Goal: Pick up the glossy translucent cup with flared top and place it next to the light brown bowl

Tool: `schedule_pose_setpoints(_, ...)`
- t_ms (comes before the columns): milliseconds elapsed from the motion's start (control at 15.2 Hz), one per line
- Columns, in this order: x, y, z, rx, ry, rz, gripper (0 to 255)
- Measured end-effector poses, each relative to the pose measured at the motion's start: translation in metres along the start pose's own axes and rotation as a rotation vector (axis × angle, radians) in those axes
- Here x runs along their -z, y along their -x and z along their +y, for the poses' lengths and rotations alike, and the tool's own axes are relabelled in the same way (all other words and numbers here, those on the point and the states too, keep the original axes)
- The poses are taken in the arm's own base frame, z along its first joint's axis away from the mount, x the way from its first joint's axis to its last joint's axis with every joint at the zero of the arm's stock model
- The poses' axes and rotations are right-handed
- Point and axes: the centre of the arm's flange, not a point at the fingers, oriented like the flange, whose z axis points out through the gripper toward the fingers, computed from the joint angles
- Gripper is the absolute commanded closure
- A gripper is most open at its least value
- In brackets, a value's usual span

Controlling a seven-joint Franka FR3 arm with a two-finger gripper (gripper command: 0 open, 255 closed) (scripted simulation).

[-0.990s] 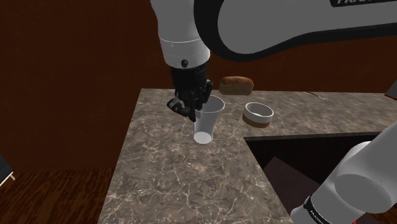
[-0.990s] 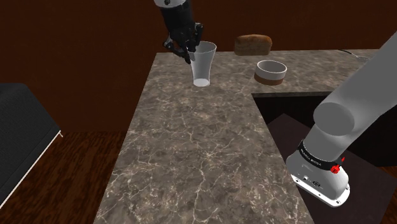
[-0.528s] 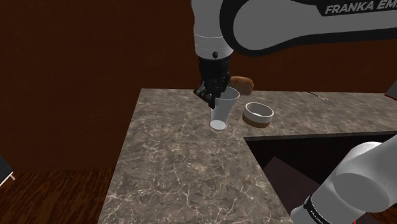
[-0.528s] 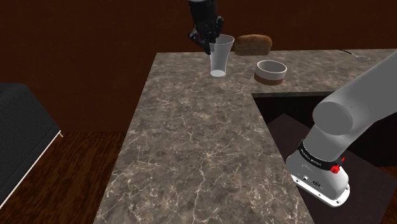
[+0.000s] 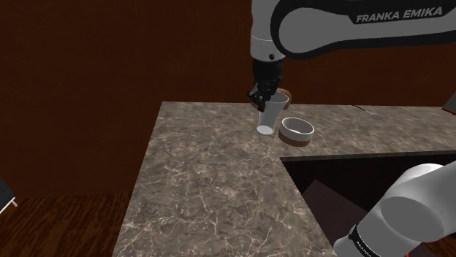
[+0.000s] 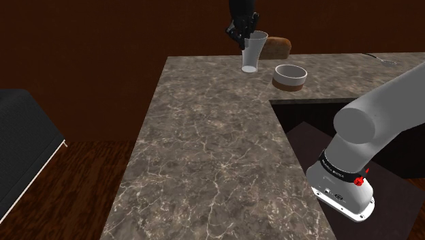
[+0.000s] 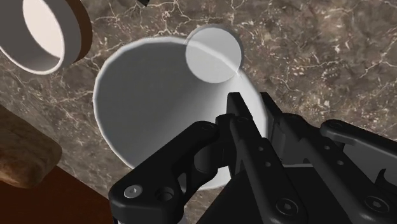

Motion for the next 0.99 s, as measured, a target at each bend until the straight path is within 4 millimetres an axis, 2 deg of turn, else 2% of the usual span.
schedule_pose_setpoints(66,-0.003,0.002,0.017,-0.001,-0.001,0.000,255)
schedule_pose_setpoints(198,-0.012,0.001,0.038,0.000,-0.001,0.000,255)
schedule_pose_setpoints(990,-0.059,-0.021,0.189,0.000,-0.001,0.000,255)
